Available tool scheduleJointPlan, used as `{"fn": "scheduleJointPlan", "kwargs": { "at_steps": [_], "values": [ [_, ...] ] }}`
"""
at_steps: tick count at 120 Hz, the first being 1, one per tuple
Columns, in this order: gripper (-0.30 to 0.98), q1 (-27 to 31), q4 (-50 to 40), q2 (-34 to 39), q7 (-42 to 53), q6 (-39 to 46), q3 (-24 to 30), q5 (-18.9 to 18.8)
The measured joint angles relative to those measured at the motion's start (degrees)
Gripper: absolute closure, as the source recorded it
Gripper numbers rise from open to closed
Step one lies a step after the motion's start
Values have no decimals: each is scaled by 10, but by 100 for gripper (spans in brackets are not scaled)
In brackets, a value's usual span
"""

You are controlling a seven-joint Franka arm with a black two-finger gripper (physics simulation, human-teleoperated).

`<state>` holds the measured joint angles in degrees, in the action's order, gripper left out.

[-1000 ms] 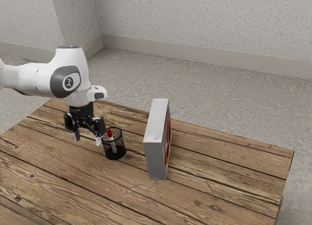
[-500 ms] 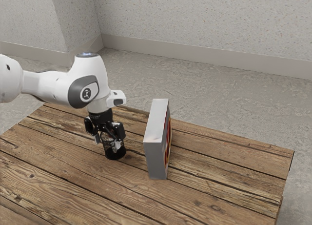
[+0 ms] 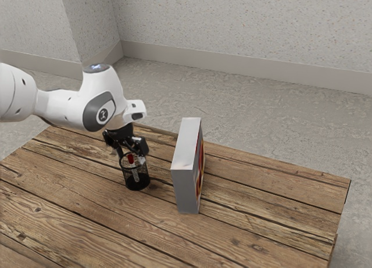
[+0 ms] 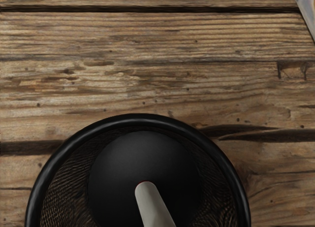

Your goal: Take the marker out of the pen holder and place it to the left of the pen holder.

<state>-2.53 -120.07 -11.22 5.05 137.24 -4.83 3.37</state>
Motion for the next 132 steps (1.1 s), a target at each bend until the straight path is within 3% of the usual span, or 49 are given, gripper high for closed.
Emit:
{"fn": "scheduleJointPlan", "kwargs": {
  "at_steps": [74,107,132],
  "values": [
    [4,-8,-52,37,50,19,0,1],
    [34,-7,-49,50,60,19,-1,2],
    [50,-7,-50,51,65,19,0,2]
  ]
}}
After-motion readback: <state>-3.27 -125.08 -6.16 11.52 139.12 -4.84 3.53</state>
